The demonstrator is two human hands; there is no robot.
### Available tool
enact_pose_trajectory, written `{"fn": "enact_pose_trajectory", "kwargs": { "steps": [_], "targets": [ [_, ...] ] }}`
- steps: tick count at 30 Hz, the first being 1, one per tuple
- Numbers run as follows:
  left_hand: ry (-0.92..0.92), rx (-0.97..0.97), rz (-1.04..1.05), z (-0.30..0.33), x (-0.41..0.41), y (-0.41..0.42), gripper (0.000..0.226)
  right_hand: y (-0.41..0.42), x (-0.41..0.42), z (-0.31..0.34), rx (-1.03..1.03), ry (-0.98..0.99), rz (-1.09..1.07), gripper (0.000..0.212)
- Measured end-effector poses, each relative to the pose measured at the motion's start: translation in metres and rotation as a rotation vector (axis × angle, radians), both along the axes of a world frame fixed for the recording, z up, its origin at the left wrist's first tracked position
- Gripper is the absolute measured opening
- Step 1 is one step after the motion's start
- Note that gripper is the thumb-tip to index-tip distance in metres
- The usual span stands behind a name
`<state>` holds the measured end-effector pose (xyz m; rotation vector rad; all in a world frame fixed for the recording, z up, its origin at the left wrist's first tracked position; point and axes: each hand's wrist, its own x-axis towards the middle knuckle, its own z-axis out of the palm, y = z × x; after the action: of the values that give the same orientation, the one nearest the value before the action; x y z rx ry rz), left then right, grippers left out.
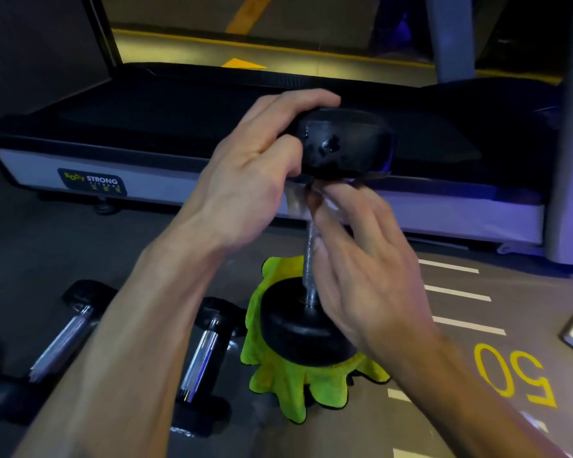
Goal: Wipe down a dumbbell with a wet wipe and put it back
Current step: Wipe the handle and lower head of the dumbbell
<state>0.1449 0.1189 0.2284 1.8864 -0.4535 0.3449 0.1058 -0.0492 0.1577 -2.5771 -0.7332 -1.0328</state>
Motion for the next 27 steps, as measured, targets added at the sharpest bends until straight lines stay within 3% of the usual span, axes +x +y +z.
{"fn": "enact_pose_trajectory", "kwargs": {
  "steps": [5,9,15,18,22,27],
  "targets": [
    [-0.003,0.011,0.015,0.001,0.001,0.000,0.060,0.002,-0.016,-0.013,-0.160,0.099,0.015,0.038],
    [0.000,0.012,0.012,0.000,0.001,-0.002,0.060,0.005,-0.005,0.010,-0.196,0.027,-0.029,0.039],
    [0.003,0.012,0.031,0.002,0.001,-0.001,0.059,0.004,-0.024,-0.002,-0.286,0.172,0.050,0.044],
    [0.007,0.014,0.023,0.003,0.000,-0.004,0.059,0.008,-0.009,0.013,-0.324,0.167,-0.012,0.047],
    [0.006,-0.002,0.014,0.003,-0.005,-0.004,0.059,0.005,-0.005,0.006,-0.293,0.046,-0.016,0.045],
    [-0.003,-0.027,0.009,0.002,-0.010,-0.005,0.059,-0.013,-0.015,-0.010,-0.050,-0.099,0.038,0.016]
  ]
}}
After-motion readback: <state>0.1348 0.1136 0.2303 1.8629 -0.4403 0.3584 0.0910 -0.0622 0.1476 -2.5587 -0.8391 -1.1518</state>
